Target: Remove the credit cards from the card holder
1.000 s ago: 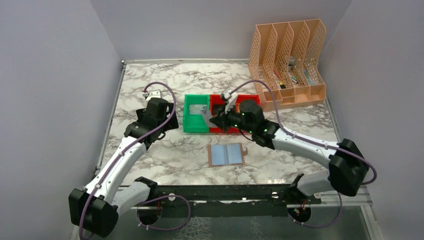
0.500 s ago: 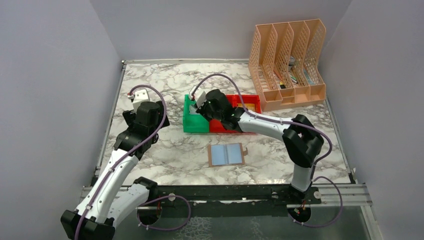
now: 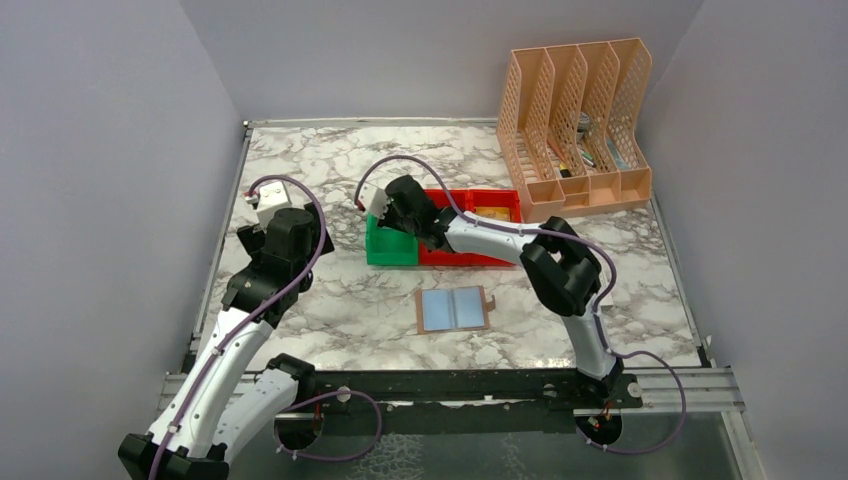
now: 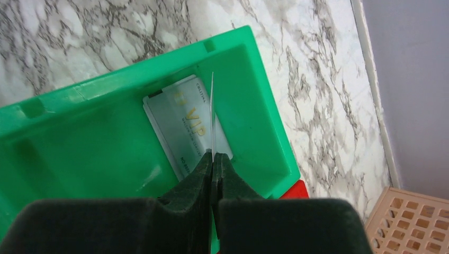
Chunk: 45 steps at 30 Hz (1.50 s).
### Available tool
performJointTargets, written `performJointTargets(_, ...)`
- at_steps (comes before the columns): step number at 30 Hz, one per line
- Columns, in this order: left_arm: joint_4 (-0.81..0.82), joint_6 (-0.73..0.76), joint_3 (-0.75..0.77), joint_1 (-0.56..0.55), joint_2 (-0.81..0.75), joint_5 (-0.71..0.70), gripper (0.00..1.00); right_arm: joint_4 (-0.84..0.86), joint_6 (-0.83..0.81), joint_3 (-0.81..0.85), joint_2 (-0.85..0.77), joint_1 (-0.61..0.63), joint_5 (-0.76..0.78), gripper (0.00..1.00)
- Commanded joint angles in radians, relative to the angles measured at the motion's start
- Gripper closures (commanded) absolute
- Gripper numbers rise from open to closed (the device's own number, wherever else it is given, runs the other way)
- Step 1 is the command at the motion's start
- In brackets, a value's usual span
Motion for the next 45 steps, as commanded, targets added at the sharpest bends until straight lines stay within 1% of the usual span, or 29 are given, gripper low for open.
performJointTargets(1, -0.006, -0.005, -0.007, 0.006, -0.013, -0.034, 0.01, -0.016, -0.133, 0.035, 0.049, 0.007, 0.069, 0.99)
performJointTargets(4, -0.006, -0.004, -0.007, 0.005, -0.014, -0.032, 0.01, -0.019, -0.171, 0.049, 0.074, 0.007, 0.058, 0.98)
performJointTargets(9, -0.006, -0.004, -0.007, 0.005, -0.023, -0.034, 0.01, -0.079, -0.213, 0.097, 0.127, 0.008, 0.056, 0.94)
performJointTargets(14, -0.006, -0.006, -0.009, 0.006, -0.036, -0.038, 0.01, -0.141, -0.222, 0.128, 0.158, 0.008, 0.015, 0.87)
performJointTargets(17, -0.006, -0.007, -0.01, 0.005, -0.036, -0.038, 0.01, -0.187, -0.224, 0.15, 0.172, 0.008, 0.007, 0.85)
performJointTargets(21, -0.006, -0.004, -0.008, 0.005, -0.027, -0.031, 0.01, -0.203, -0.22, 0.161, 0.176, 0.007, 0.011, 0.82)
performJointTargets(23, -0.007, -0.003, -0.008, 0.006, -0.023, -0.031, 0.01, -0.21, -0.212, 0.166, 0.172, 0.007, 0.001, 0.73)
performJointTargets(24, -0.007, -0.004, -0.008, 0.005, -0.023, -0.029, 0.01, -0.213, -0.207, 0.168, 0.168, 0.006, -0.003, 0.71)
performJointTargets(32, -0.006, -0.002, -0.006, 0.005, -0.019, -0.025, 0.01, -0.19, -0.128, 0.183, 0.124, 0.006, -0.042, 0.68)
performJointTargets(37, -0.005, -0.004, -0.009, 0.005, -0.023, -0.025, 0.01, -0.133, -0.08, 0.146, 0.061, 0.006, -0.081, 0.66)
performJointTargets(41, -0.005, -0.002, -0.007, 0.007, -0.01, -0.015, 0.01, -0.109, -0.059, 0.125, 0.051, 0.006, -0.03, 0.67)
performJointTargets(43, -0.005, 0.0, -0.005, 0.008, -0.002, -0.012, 0.01, -0.122, 0.007, 0.124, 0.029, 0.006, -0.018, 0.67)
performJointTargets(45, -0.005, 0.001, -0.005, 0.007, 0.0, -0.011, 0.01, -0.116, 0.145, 0.087, -0.041, 0.006, -0.022, 0.68)
